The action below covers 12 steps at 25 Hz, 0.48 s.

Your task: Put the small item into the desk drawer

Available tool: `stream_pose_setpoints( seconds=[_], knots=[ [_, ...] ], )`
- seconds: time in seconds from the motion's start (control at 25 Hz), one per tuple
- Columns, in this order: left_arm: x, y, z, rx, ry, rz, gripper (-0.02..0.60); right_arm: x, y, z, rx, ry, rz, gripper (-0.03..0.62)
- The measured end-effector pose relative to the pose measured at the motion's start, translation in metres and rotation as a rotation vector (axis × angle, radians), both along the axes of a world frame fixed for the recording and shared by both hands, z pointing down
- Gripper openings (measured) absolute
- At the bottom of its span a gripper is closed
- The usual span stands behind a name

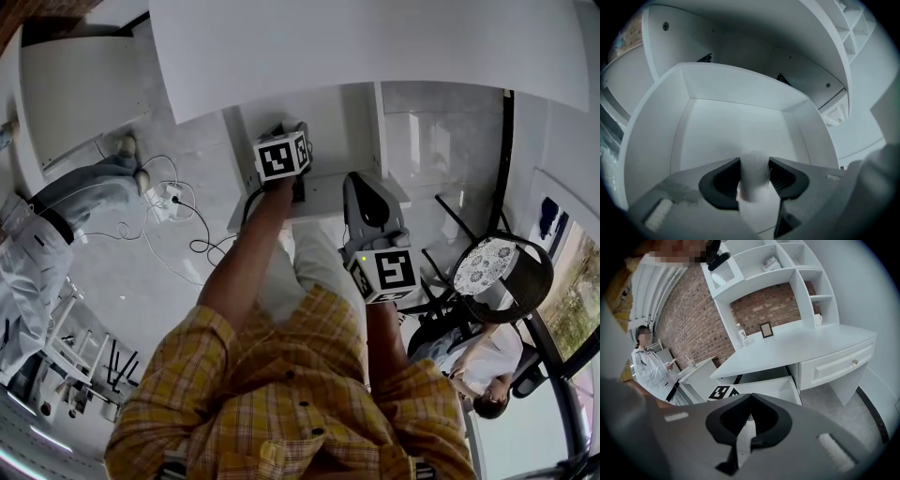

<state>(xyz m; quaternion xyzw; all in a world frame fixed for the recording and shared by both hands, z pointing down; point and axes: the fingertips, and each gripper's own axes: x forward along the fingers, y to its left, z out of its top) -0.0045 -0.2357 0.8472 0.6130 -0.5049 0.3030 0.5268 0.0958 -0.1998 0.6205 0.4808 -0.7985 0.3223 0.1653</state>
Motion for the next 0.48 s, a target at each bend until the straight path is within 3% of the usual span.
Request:
stream_pose_setpoints(
  seconds=[0.48],
  knots=[
    [0.002, -0.004, -0.010, 0.012, -0.002, 0.004, 0.232, 0.002, 0.007, -0.007, -0.024, -0.006, 0.015, -0.006]
  ],
)
